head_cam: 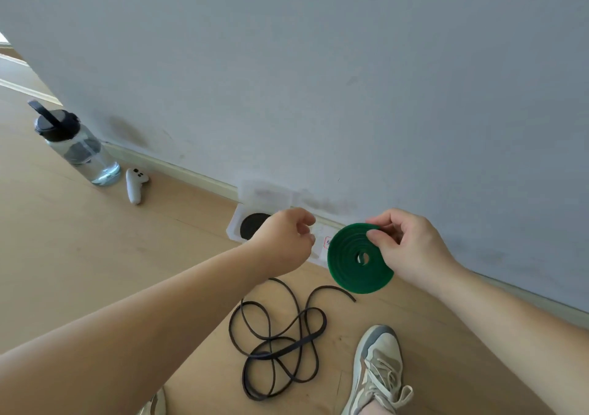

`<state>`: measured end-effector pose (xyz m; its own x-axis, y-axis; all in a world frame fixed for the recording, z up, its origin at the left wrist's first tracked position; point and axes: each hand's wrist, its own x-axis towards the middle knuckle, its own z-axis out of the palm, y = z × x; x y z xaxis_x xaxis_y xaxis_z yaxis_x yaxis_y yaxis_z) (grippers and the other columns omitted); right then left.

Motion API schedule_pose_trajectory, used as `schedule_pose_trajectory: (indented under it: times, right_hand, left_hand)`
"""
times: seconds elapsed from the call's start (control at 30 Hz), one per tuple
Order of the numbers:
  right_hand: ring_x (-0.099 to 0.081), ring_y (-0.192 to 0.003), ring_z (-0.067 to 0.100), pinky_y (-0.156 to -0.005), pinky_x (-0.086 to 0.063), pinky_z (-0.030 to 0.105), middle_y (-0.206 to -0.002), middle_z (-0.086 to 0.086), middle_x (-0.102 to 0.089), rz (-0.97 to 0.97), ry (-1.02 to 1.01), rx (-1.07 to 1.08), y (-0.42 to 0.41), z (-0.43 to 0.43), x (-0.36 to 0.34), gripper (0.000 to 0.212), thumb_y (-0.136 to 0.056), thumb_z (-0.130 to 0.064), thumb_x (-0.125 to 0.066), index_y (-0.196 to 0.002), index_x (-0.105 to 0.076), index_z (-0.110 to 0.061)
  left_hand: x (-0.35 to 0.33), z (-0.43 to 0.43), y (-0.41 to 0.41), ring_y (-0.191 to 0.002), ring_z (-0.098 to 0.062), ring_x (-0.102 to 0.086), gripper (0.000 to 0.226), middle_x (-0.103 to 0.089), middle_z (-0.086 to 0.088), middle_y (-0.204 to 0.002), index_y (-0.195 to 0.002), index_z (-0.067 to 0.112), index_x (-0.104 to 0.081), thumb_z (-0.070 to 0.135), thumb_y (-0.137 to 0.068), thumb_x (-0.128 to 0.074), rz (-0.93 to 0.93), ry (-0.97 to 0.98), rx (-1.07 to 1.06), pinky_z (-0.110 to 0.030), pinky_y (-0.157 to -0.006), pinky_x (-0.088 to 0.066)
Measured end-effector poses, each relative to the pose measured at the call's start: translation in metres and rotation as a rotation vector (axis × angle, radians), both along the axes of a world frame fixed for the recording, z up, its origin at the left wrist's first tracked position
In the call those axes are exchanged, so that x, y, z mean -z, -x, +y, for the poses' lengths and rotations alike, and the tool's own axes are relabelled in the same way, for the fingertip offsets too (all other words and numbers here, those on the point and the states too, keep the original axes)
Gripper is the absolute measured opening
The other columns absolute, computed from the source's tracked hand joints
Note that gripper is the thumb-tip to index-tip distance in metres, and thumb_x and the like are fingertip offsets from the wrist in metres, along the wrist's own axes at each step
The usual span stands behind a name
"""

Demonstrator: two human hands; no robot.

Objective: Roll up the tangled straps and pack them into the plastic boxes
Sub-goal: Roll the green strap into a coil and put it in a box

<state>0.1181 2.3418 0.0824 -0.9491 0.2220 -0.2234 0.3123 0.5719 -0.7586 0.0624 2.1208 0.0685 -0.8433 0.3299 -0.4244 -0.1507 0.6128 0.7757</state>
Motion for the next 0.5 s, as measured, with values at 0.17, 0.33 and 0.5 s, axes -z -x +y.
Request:
schedule_pose_trajectory:
  times: [0.17,0.33,0.5]
  right_hand:
    - [-0.059,-0.068,0.002,-0.067,-0.046,0.014,-0.085,-0.005,-0.072,-0.043,0.047,0.083,0.015,0.022,0.09,0.011,-0.096,-0.017,-0.069,-0.099,-0.071,-0.028]
    - [-0.062,-0.073,-0.002,-0.07,-0.047,0.015,-0.085,-0.013,-0.072,-0.091,0.083,0.146,0.031,0.038,0.169,0.012,-0.097,-0.017,-0.068,-0.099,-0.071,-0.029]
    - [-0.065,-0.083,0.009,-0.069,-0.045,0.017,-0.088,-0.008,-0.071,-0.142,0.015,0.171,0.028,0.056,0.227,0.014,-0.1,-0.016,-0.062,-0.102,-0.069,-0.028]
  left_hand:
    - [0.102,0.029,0.002,-0.116,-0.018,-0.057,0.047,-0.06,0.0,-0.135,-0.147,0.017,-0.051,0.029,-0.102,-0.059,-0.189,0.085,-0.042,-0.028,-0.094,-0.044]
    - [0.186,0.061,0.013,-0.115,-0.028,-0.064,0.034,-0.067,-0.008,-0.129,-0.134,0.016,-0.061,0.03,-0.103,-0.056,-0.304,0.047,-0.191,-0.041,-0.105,-0.053]
    - [0.244,0.085,0.022,-0.107,-0.016,-0.058,0.04,-0.062,0.002,-0.127,-0.142,0.017,-0.051,0.031,-0.104,-0.055,-0.174,0.103,-0.24,-0.029,-0.089,-0.046]
